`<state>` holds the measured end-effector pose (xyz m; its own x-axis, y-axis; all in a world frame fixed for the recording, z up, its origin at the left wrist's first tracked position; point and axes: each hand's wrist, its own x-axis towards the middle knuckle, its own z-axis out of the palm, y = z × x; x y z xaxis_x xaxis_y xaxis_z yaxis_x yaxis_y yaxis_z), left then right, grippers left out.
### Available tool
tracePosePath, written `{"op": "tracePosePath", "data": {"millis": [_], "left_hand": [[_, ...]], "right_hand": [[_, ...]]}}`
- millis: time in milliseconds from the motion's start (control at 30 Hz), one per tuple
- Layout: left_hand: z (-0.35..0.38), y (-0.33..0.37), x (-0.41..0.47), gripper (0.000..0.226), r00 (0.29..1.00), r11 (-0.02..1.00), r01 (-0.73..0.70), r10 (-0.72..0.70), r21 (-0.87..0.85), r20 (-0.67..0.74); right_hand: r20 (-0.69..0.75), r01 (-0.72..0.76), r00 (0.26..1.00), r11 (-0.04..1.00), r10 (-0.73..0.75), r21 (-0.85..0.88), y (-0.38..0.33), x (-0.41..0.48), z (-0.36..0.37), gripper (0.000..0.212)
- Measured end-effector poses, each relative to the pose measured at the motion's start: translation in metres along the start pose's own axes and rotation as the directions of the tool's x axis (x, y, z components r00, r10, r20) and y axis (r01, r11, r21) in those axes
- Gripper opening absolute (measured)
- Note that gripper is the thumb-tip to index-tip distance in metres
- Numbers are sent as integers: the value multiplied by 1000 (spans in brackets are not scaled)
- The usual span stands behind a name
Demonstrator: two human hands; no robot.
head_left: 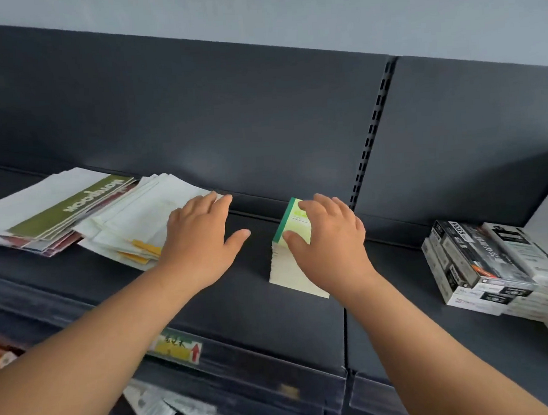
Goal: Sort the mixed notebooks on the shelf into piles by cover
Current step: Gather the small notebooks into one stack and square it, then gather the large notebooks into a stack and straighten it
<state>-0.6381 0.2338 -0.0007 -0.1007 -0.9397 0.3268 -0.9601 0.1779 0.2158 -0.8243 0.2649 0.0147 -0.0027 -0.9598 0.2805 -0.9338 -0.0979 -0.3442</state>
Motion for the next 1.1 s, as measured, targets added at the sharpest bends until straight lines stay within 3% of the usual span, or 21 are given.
{"op": "tracePosePath", "data": {"millis": [233, 600, 833, 1100], "left_hand": [[-40, -80, -22, 63, 998, 997, 60, -61, 40, 23], [-76, -201, -39, 69, 995, 1000, 10, -11, 12, 98], [-77, -215, -20, 71, 988, 995, 44, -31, -89, 149], [-61, -215, 20, 76, 958, 970, 187, -144, -158, 247]], "right_hand": [[28, 48, 998, 981, -55, 188, -79, -17, 23, 57], [183, -285, 957, 839, 224, 464, -170, -31, 90, 64], [254, -472, 881, 712, 399, 520, -171, -8, 100, 66], [381, -553, 833, 632, 402, 543, -151, 43, 116, 68]]}}
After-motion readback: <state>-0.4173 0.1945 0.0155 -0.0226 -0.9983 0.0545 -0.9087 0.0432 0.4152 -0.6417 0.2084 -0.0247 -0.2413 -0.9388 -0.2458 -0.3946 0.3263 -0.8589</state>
